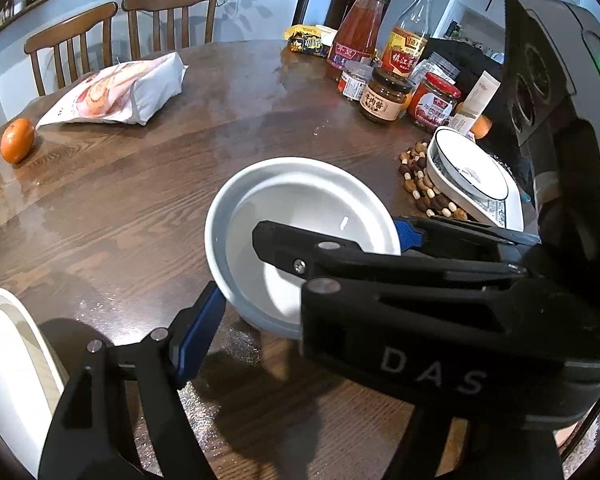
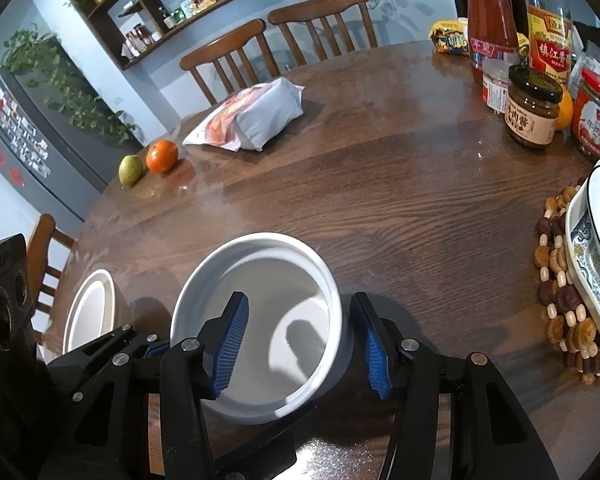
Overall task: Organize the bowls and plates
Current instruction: 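Carry the ramekin with the right gripper over the nested white bowls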
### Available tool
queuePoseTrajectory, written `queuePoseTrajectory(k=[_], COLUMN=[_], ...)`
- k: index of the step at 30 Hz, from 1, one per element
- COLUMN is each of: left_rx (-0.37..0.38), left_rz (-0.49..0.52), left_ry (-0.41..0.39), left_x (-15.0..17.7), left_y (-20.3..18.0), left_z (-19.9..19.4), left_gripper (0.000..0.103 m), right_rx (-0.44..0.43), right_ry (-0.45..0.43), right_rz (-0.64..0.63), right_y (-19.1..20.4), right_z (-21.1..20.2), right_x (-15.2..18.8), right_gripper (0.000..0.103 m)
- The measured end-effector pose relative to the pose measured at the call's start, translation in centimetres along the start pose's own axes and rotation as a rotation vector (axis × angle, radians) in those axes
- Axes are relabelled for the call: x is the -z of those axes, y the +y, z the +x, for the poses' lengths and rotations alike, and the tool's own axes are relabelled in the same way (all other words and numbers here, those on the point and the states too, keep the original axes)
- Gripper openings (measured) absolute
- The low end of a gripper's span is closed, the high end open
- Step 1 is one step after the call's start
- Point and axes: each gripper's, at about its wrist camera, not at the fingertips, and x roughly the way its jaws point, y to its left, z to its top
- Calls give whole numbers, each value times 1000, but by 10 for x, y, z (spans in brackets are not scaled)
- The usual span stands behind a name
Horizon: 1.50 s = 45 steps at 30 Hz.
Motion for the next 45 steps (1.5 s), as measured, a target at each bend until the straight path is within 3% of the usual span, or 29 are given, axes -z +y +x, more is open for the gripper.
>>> queuePoseTrajectory(k=[19,45], left_rx=[-85,-141], left_rz=[50,30], left_ry=[-78,-93], left_x=[1,10], left_y=[-13,-14], left_z=[-32,-56], left_gripper=[73,73], right_rx=[-54,-89], right_ry=[-63,-85], right_rz=[-28,-50], right_y=[18,33], right_z=[-23,-32], right_x=[1,2], right_gripper=[57,57])
